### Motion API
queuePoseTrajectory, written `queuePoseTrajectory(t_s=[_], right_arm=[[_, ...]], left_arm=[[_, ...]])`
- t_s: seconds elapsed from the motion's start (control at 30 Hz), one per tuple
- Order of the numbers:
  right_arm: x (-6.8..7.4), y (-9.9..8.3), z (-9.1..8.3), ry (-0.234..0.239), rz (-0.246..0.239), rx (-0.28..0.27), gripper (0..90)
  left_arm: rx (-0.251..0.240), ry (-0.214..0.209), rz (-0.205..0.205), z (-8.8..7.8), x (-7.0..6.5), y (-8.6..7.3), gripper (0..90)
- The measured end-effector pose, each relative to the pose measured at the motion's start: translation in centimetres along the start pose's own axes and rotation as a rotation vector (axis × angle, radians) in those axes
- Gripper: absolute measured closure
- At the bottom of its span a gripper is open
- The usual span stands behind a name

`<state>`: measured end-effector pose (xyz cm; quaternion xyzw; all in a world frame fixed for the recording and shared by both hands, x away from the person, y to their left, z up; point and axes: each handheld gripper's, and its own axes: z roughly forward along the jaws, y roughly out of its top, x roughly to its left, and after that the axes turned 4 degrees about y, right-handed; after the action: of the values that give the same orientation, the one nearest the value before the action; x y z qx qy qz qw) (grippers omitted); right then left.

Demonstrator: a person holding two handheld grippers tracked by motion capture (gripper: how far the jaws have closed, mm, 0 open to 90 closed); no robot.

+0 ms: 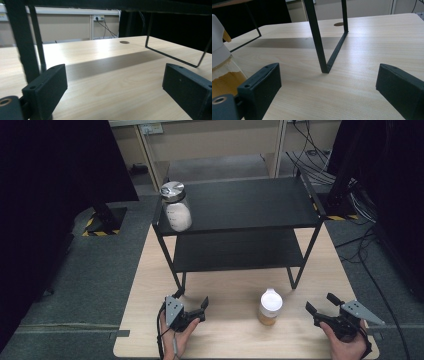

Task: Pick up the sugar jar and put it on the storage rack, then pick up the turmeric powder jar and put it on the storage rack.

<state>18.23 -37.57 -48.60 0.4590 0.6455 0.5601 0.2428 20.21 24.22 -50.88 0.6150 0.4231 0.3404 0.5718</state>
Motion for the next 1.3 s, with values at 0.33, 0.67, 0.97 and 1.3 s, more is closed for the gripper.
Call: queuePoseTrajectory(t_s=[0.33, 0.67, 0.97, 1.3], right_arm=[[-0.13, -0.03, -0.03, 0.003, 0.01, -0.003, 6.0], [-0.14, -0.06, -0.05, 0.001, 0.014, -0.005, 6.0], [-0.4, -0.03, -0.06, 0.014, 0.015, -0.003, 5.9], [-0.57, 0.01, -0.02, 0.027, 0.01, -0.001, 6.3]], left_arm=[[0.019, -0.001, -0.002, 0.24, -0.18, -0.66, 5.3], [0.015, -0.006, -0.003, 0.19, -0.12, -0.72, 5.5], [0.014, -0.008, -0.002, 0.2, -0.11, -0.74, 5.3], [0.013, -0.016, 0.006, 0.25, -0.19, -0.75, 5.2]])
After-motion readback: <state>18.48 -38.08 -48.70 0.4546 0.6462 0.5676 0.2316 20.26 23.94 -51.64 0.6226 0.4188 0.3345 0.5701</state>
